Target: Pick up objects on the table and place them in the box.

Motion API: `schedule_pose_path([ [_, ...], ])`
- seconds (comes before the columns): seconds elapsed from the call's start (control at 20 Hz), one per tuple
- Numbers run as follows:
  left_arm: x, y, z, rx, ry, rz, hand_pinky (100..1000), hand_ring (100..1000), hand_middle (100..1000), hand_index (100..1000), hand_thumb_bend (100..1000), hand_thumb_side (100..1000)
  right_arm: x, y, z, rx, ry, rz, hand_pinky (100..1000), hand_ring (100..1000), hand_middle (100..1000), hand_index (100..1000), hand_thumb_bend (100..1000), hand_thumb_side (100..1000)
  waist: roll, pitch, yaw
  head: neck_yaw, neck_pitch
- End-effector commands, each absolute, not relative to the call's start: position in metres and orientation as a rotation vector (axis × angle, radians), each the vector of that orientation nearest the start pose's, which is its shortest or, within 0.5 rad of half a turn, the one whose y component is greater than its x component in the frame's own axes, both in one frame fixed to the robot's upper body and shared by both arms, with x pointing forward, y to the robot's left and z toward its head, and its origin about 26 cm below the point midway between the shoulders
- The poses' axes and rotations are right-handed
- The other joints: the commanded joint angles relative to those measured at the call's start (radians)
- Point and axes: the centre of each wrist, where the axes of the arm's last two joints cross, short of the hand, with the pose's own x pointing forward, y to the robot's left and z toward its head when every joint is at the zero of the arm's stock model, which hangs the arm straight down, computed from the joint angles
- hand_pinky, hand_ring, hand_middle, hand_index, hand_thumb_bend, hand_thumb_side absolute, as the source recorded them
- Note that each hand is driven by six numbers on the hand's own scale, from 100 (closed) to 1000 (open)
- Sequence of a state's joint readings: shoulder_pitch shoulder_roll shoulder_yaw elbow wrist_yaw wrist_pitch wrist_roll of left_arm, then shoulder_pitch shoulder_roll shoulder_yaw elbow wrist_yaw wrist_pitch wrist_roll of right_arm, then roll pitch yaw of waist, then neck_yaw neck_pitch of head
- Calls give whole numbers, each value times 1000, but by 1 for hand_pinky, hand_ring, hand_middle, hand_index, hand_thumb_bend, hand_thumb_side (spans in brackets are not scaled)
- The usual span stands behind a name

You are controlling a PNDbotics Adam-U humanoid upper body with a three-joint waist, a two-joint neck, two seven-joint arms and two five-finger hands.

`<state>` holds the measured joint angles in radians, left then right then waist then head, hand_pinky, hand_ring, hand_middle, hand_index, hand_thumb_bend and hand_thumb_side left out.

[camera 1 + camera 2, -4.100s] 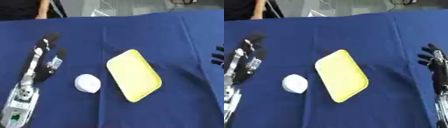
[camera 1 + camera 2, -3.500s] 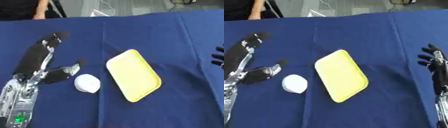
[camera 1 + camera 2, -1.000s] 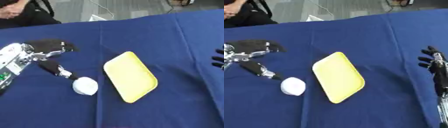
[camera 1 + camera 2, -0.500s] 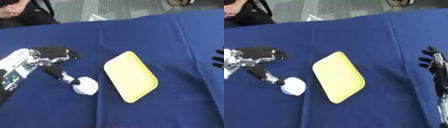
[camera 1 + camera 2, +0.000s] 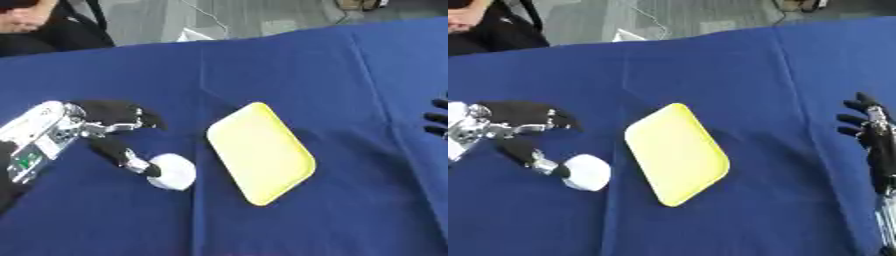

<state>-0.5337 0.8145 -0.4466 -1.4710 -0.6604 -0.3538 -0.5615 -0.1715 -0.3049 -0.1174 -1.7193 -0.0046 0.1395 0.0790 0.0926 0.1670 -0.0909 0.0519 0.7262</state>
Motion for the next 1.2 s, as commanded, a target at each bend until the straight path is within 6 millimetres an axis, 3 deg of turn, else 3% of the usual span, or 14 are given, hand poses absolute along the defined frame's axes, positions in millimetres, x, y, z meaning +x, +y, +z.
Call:
schedule_pose_path([
  [0.05,372,316,167,624,-1208,-2110,946,934,879,966,725,1000,311,-323,111,-256,-1761,257,774,793,843,955,100,960,-2,-12,-1,8,-2],
  [1.2,371,302,158,634,-1204,-2183,957,934,874,960,733,1000,311,-323,112,-254,-1763,259,774,794,843,955,100,960,-4,-8,-2,6,-2],
])
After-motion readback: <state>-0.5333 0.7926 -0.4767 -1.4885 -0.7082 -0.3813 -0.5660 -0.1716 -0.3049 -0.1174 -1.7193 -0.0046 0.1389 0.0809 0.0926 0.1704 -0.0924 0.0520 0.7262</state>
